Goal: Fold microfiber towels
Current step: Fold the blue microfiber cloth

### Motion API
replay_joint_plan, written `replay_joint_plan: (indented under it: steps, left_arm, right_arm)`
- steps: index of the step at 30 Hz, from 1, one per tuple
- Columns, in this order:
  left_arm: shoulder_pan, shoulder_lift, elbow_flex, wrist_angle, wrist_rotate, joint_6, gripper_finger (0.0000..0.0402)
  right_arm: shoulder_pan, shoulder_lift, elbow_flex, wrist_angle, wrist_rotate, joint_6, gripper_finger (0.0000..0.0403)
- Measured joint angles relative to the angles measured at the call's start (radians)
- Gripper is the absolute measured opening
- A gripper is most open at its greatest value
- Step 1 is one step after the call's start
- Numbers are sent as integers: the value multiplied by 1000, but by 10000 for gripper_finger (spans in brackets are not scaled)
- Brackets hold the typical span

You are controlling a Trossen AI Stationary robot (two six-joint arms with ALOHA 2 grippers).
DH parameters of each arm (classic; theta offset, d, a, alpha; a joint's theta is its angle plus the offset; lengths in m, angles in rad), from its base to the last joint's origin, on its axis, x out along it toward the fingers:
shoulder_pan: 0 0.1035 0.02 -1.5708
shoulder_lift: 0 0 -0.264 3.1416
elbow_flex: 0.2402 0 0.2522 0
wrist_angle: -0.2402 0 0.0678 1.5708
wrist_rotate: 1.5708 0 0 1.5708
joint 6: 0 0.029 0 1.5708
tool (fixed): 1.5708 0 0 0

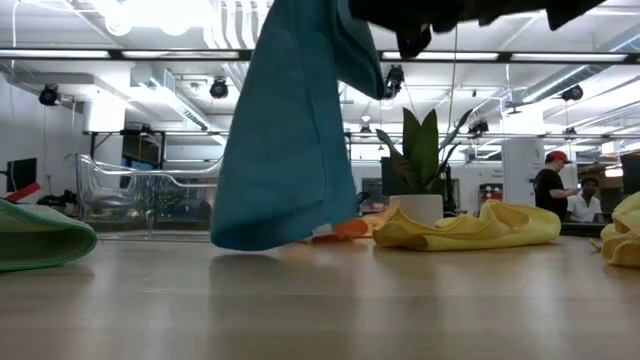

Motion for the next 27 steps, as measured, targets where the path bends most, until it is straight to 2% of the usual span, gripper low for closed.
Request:
replay_joint_plan:
  steps: [14, 18, 27]
  left_arm:
    - [-17, 0, 0, 3, 12, -10, 0]
    - [-17, 0, 0, 3, 12, -10, 0]
    - [-15, 0, 0, 10, 13, -10, 0]
  right_arm:
    - [49, -108, 1, -117, 21, -100, 51]
    - [53, -105, 1, -120, 23, -121, 88]
    - [52, -72, 44, -100, 66, -138, 196]
